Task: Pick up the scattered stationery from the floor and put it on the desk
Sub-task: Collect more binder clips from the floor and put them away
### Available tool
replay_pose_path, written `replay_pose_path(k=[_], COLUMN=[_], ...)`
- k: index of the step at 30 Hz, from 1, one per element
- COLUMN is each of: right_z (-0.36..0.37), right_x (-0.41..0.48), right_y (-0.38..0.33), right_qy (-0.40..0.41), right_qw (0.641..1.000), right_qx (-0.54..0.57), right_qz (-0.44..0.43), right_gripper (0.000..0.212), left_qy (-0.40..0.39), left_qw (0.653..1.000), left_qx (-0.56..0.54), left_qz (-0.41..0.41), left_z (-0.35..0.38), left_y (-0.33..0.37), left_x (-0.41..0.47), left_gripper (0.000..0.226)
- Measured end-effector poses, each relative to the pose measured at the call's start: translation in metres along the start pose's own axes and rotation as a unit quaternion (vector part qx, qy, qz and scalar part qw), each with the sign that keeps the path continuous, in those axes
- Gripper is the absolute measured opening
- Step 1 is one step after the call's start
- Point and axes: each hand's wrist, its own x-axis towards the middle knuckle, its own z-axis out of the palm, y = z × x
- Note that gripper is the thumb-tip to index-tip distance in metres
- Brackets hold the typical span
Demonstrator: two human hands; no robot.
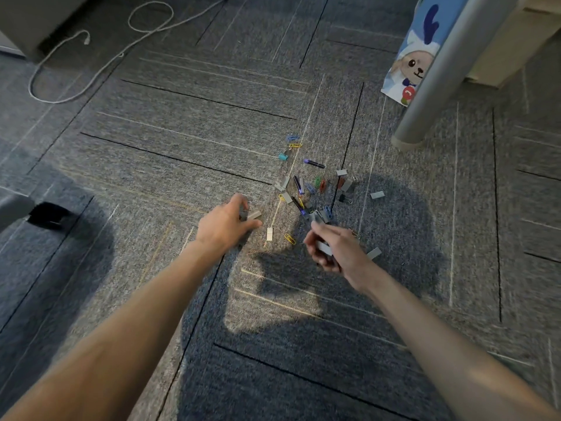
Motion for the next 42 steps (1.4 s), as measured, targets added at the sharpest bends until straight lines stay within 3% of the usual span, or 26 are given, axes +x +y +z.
replay_pose_path(k=[4,6,7,9,10,12,14,17,22,25,26,29,32,34,38,40,42], right_z=[0.002,0.001,-0.001,-0.004,-0.006,-0.009,-0.013,-0.016,-0.013,-0.012,-0.012,-0.013,-0.017,-0.019,-0.026,-0.027,-0.026], right_x=[-0.003,-0.002,-0.002,-0.001,-0.001,-0.001,0.004,0.012,0.023,0.029,0.030,0.033,0.037,0.038,0.035,0.032,0.027], right_y=[0.002,0.006,0.008,0.008,0.006,0.002,0.000,-0.001,-0.006,-0.008,-0.009,-0.016,-0.024,-0.027,-0.025,-0.024,-0.023], right_qy=[0.041,0.089,0.109,0.122,0.118,0.121,0.172,0.264,0.235,0.218,0.209,0.164,0.123,0.113,0.106,0.100,0.098], right_qw=[0.988,0.975,0.976,0.989,0.993,0.992,0.984,0.926,0.806,0.778,0.773,0.755,0.750,0.751,0.785,0.824,0.896], right_qx=[-0.146,-0.203,-0.191,-0.088,-0.025,0.039,-0.035,-0.263,-0.541,-0.587,-0.598,-0.634,-0.650,-0.651,-0.610,-0.557,-0.432], right_qz=[-0.009,-0.013,-0.009,0.004,0.008,0.008,-0.011,-0.065,-0.057,-0.047,-0.044,-0.032,-0.014,-0.010,-0.025,-0.021,-0.009], right_gripper=[0.033,0.034,0.034,0.030,0.027,0.023,0.025,0.027,0.048,0.042,0.039,0.036,0.032,0.029,0.029,0.030,0.031], left_qy=[-0.043,-0.075,-0.085,-0.108,-0.122,-0.129,-0.117,-0.111,-0.115,-0.130,-0.130,-0.109,-0.075,-0.056,-0.069,-0.087,-0.130], left_qw=[0.990,0.987,0.991,0.989,0.968,0.895,0.833,0.793,0.807,0.800,0.818,0.918,0.994,0.996,0.983,0.987,0.989], left_qx=[0.122,0.120,0.080,-0.100,-0.220,-0.427,-0.540,-0.596,-0.574,-0.579,-0.554,-0.369,-0.069,0.074,0.160,0.125,-0.059], left_qz=[0.050,0.072,0.070,0.025,-0.003,-0.022,-0.017,-0.055,-0.078,-0.083,-0.085,-0.090,-0.042,-0.002,0.057,0.057,0.038], left_z=[-0.007,-0.011,-0.012,-0.010,-0.009,-0.009,-0.006,0.001,0.016,0.016,0.016,0.016,0.016,0.017,0.020,0.018,0.015], left_y=[0.004,0.006,0.008,0.010,0.012,0.018,0.023,0.030,0.024,0.017,0.014,0.010,0.014,0.023,0.032,0.034,0.038], left_x=[0.015,0.019,0.019,0.014,0.010,-0.001,-0.009,-0.018,-0.022,-0.021,-0.021,-0.019,-0.016,-0.014,-0.006,-0.005,-0.010], left_gripper=[0.033,0.030,0.030,0.032,0.034,0.037,0.038,0.041,0.014,0.010,0.010,0.020,0.039,0.042,0.036,0.032,0.030])
